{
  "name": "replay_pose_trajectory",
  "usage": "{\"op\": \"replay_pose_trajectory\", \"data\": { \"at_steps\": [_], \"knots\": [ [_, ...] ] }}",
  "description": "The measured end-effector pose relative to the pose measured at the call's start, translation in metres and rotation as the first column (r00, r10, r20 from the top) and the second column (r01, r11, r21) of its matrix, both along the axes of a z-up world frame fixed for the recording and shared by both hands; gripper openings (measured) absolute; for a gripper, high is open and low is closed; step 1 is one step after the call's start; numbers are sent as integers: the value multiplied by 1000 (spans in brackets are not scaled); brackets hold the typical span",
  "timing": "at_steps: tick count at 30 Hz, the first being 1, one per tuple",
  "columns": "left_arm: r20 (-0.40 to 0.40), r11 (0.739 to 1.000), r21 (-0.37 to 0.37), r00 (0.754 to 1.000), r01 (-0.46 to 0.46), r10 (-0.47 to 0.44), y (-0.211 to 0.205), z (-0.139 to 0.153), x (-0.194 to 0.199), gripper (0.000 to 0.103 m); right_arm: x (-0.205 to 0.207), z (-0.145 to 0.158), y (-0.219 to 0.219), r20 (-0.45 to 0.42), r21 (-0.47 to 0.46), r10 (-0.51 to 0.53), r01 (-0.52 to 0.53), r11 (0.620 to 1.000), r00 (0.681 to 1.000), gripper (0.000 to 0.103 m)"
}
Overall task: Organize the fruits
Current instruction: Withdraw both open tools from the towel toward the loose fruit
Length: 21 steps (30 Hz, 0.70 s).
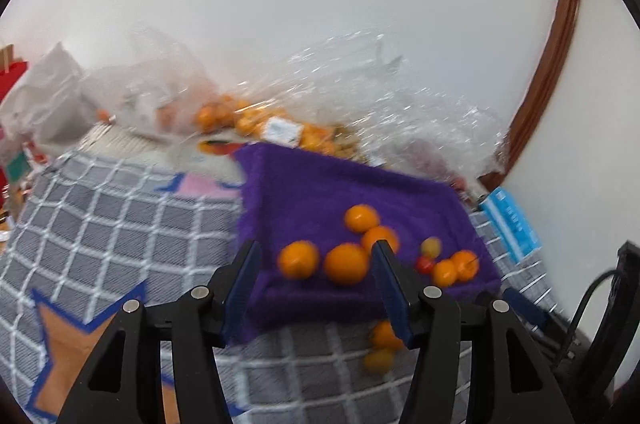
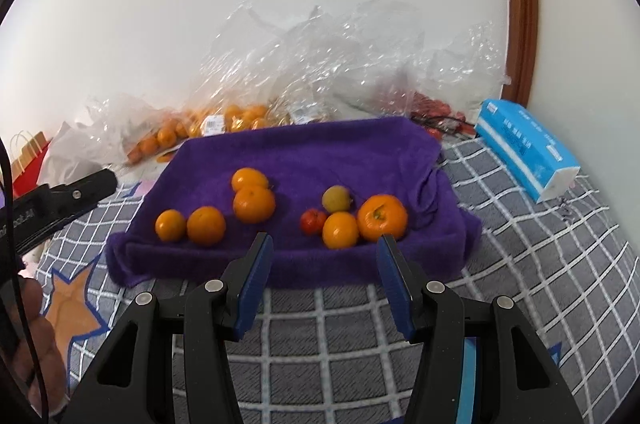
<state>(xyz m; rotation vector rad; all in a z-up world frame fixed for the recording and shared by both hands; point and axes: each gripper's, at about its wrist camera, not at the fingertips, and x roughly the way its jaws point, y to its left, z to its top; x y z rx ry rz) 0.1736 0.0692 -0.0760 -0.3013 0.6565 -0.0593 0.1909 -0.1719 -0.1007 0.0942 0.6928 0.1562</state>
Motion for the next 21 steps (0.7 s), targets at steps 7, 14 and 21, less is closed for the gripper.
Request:
{"op": "replay_pose_trajectory", "data": {
  "at_steps": [7,14,21],
  "knots": [
    [-122,998,23,991,-52,55,34,-43,-15,56,-1,-19,22,-65,20,30,-29,999,997,51],
    [-177,995,-61,982,-77,65,55,-64,-17,55,0,-21,39,-70,15,53,-52,999,996,50],
    [-148,997,-38,987,-67,61,48,-61,-24,56,10,-31,51,-99,9,69,-68,998,993,50]
  ]
}}
